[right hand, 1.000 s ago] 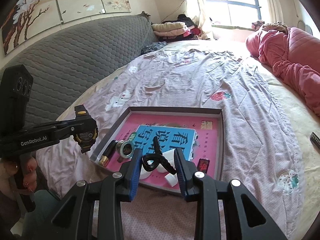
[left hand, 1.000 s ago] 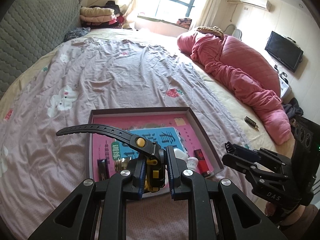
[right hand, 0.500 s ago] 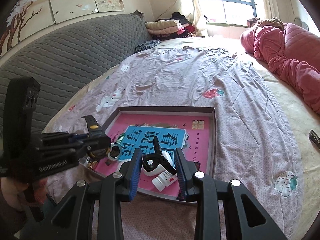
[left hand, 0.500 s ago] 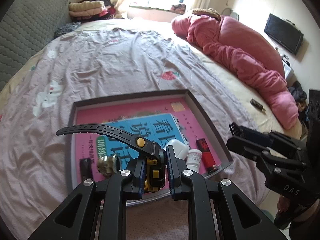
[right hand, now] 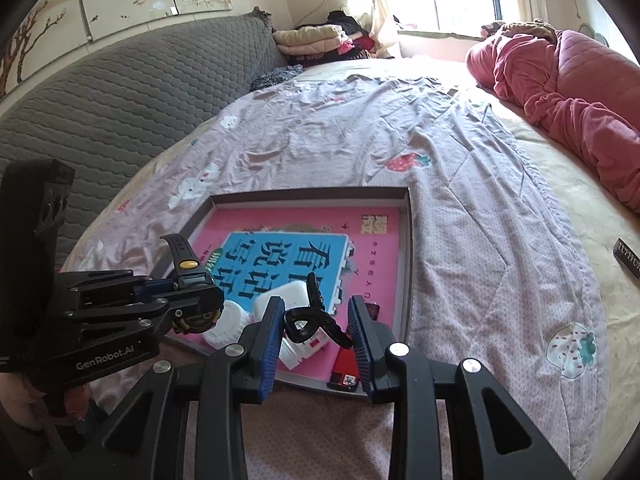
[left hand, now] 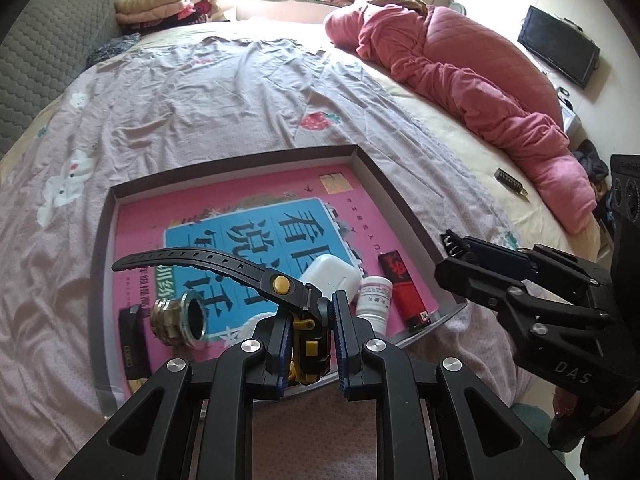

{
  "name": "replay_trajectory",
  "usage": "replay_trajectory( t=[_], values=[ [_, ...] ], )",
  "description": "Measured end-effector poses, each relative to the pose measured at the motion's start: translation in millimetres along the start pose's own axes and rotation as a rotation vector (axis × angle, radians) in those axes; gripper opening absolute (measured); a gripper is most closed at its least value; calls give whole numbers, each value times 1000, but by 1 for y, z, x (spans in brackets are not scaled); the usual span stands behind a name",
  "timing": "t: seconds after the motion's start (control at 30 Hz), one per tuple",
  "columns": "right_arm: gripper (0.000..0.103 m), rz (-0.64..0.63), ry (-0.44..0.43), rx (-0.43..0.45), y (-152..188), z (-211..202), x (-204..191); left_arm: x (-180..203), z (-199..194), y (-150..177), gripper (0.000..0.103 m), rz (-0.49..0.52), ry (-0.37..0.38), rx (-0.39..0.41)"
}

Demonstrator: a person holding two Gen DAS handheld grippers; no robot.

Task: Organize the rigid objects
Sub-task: 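Lower the black clip into the tray and open the right tool while the left tool lowers the watch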

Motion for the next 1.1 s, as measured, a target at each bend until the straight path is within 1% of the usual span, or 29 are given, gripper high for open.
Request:
replay_trajectory(
  t=[0.27,0.53,0.73,1.1],
  values=[
    [33,13,25,-37,7,14,7,8,12,4,18,32,6,-37],
    [33,13,37,-65,13,27,9,12,20,7,18,44,7,-58],
    [33,13,36,-77,15,35,9,10,24,7,18,43,-4,-68],
    [33,-5,62,-108,18,48,11,6,33,9,18,38,-32,-90]
  ],
)
Point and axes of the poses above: each gripper's, at about its wrist camera, not at the fingertips, and z roughly the way its jaws point, x to its right, y to its underside, the point moved 8 cm from there along z, roughly the way its jaws point, and after that the axes turned 13 degrees about -x, right-handed, at the moved point
